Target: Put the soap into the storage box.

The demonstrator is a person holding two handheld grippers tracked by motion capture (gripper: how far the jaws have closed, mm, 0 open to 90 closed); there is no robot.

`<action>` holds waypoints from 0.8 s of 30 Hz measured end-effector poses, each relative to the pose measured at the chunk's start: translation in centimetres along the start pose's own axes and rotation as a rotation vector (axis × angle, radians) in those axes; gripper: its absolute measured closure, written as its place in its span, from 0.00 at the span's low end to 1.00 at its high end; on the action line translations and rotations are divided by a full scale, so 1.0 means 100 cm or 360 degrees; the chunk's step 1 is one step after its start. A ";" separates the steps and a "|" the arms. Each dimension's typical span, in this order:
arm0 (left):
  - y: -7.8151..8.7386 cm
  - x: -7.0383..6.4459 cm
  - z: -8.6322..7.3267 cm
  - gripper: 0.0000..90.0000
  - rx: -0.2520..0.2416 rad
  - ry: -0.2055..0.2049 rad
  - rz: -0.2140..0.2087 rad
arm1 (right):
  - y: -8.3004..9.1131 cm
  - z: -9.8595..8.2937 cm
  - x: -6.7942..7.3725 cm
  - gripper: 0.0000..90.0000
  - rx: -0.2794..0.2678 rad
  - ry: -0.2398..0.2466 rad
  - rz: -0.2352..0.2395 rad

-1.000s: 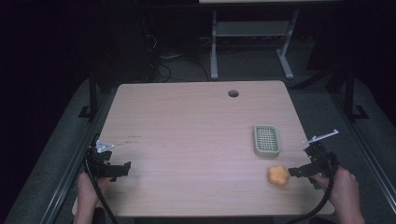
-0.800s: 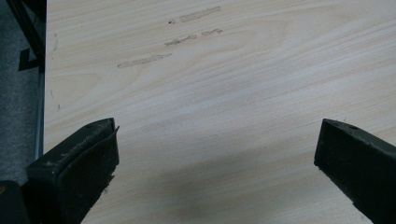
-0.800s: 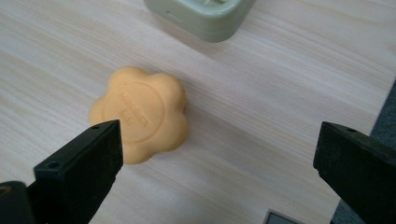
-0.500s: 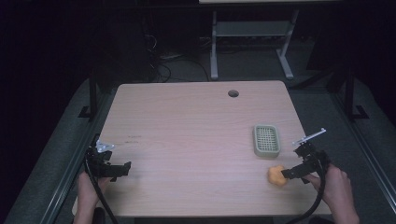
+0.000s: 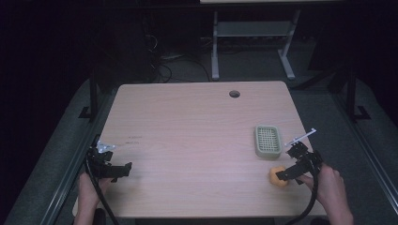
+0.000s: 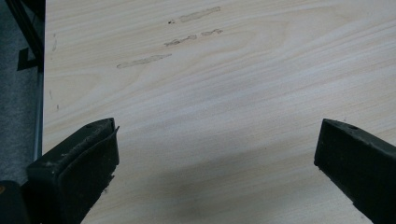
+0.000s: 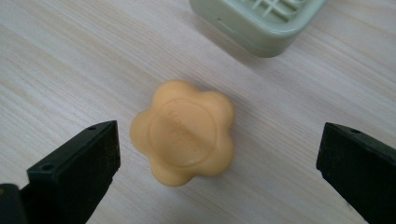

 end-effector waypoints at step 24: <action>0.000 0.000 0.000 0.00 0.0005 0.0000 -0.0006 | -0.026 0.007 0.012 0.01 0.0206 0.0032 -0.0052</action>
Point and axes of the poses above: each handheld gripper's, and its own axes: y roughly backward along the jaws, z roughly out of its top, x roughly to its left, the point moved 10 cm from there along -y, roughly forward along the jaws, and after that the axes turned 11 degrees about x, right-handed, at the moved point
